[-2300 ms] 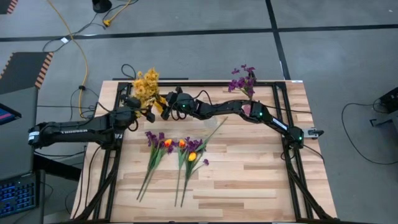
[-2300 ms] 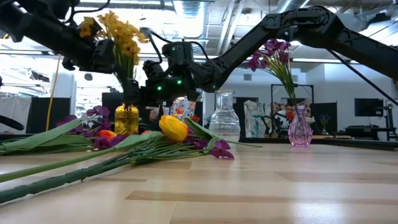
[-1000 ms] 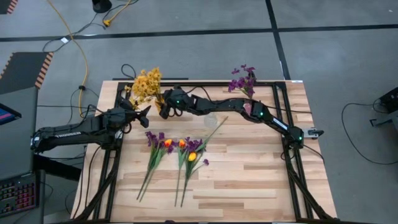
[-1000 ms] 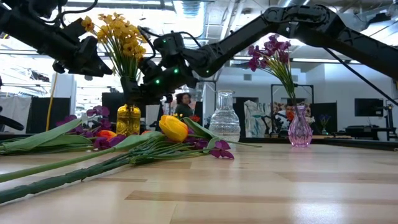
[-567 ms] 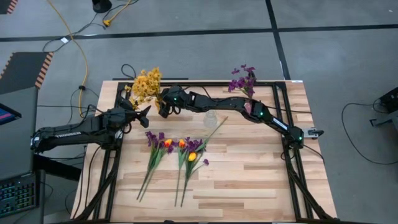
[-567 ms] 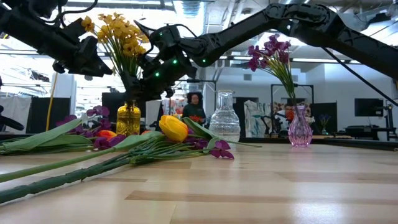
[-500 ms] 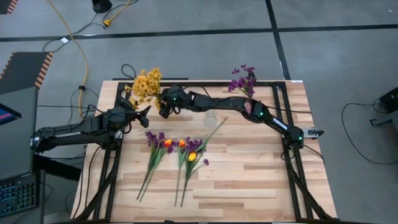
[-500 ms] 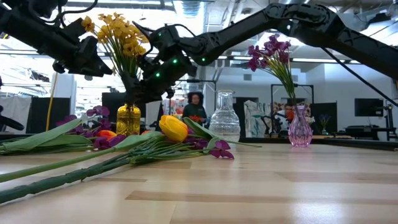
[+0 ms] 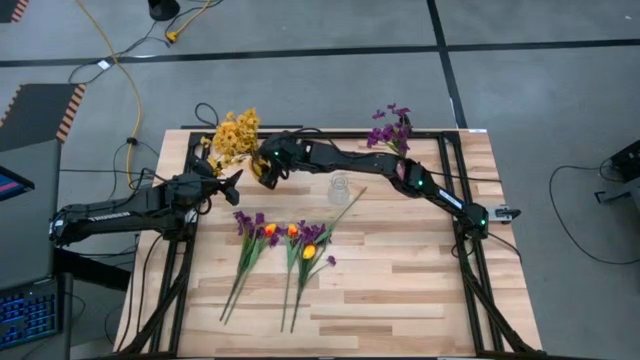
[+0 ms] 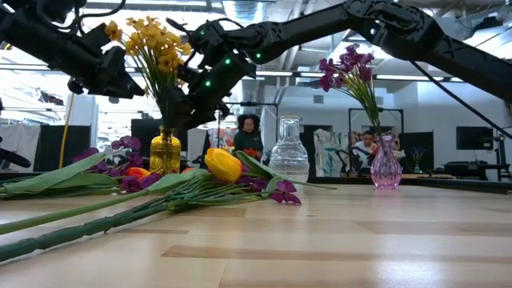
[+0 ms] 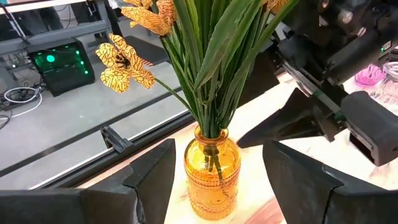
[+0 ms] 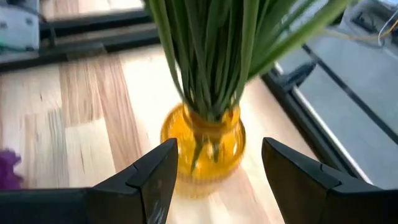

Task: Sort flowers into vase by color
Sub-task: Put the yellow tulip into the transparent vase

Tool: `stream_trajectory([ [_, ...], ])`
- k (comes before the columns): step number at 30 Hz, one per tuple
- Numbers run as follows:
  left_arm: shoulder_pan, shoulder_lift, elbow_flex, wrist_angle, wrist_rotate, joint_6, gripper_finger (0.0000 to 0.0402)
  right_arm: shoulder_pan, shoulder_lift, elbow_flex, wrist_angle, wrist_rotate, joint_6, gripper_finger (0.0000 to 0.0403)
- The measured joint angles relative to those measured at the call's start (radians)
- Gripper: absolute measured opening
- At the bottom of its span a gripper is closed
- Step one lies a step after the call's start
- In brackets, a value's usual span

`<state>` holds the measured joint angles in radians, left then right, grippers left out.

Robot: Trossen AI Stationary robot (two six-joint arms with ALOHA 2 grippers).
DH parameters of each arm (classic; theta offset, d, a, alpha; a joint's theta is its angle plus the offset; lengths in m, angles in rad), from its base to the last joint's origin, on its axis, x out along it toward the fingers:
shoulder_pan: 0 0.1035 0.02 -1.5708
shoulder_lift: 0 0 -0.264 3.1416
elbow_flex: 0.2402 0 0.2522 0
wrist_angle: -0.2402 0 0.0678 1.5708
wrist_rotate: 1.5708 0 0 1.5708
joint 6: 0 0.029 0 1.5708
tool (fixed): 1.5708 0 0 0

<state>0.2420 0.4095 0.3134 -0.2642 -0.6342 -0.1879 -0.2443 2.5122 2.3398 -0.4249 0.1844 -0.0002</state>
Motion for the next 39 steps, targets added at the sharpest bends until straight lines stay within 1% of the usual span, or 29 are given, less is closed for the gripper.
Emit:
stream_trajectory([
  [9,0.0,0.0,0.0,-0.001,0.0,0.0,0.0229,0.003,-0.039,0.015,-0.155,0.0,0.0,0.026],
  [11,0.0,0.0,0.0,-0.001,0.0,0.0,0.0229,0.004,-0.048,0.017,-0.157,0.0,0.0,0.026],
  [13,0.0,0.0,0.0,-0.004,0.002,0.0,0.0229,0.005,-0.061,0.017,-0.205,0.0,-0.001,0.026],
  [15,0.0,0.0,0.0,-0.006,0.002,0.0,0.0229,0.008,-0.068,0.017,-0.216,0.0,-0.005,0.026],
  [21,0.0,0.0,0.0,-0.009,0.003,-0.001,0.0229,0.013,-0.11,0.016,-0.349,0.0,-0.008,0.026],
  [23,0.0,0.0,0.0,-0.009,0.003,-0.001,0.0229,0.018,-0.117,0.017,-0.358,0.0,-0.009,0.026],
  [28,-0.001,0.0,0.0,-0.009,0.014,-0.001,0.0229,0.034,-0.155,0.016,-0.451,0.0,-0.028,0.026],
  [33,-0.001,0.0,0.0,-0.014,0.097,-0.002,0.0229,0.062,-0.203,0.016,-0.574,0.011,-0.044,0.026],
  [39,-0.001,0.0,0.0,-0.078,0.215,-0.036,0.0229,0.109,-0.273,0.015,-0.714,0.121,-0.076,0.026],
])
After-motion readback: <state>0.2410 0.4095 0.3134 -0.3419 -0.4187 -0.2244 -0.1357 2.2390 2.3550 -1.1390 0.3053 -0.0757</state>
